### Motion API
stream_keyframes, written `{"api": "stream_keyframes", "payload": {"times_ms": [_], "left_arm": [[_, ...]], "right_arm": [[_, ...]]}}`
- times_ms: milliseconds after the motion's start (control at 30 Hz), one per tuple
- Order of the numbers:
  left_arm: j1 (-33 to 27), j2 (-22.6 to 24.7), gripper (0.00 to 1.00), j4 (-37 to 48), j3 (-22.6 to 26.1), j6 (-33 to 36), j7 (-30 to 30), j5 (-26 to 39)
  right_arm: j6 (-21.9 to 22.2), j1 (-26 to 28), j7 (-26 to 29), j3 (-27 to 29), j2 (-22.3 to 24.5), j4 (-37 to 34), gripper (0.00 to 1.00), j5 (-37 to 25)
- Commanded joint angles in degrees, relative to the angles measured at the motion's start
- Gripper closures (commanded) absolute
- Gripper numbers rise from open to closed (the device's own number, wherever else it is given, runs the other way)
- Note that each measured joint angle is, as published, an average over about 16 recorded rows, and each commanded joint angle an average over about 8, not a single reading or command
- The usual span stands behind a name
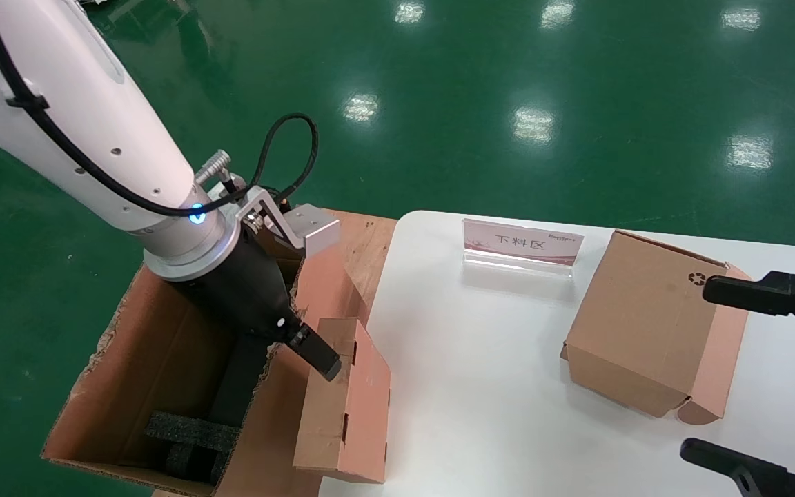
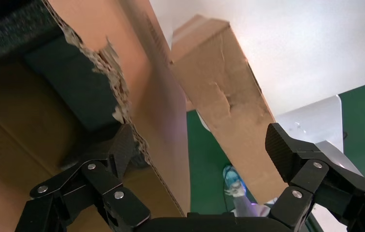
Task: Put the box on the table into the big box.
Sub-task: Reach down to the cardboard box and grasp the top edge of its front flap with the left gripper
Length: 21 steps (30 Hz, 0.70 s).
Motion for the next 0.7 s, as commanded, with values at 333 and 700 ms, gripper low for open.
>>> {"api": "stream_keyframes", "payload": {"times_ms": [333,700], "left_arm": [[-0.49,2.19,0.0,0.24,2.98,-0.07,-6.12,-3.28],[0.82,3.79,0.0,0.97,3.89,-1.49,-9.96,-4.73]], "right_arm": [[0.0,0.0,0.0,0.0,0.0,0.0,0.0,0.0],[0.0,0.0,0.0,0.0,0.0,0.0,0.0,0.0]]}}
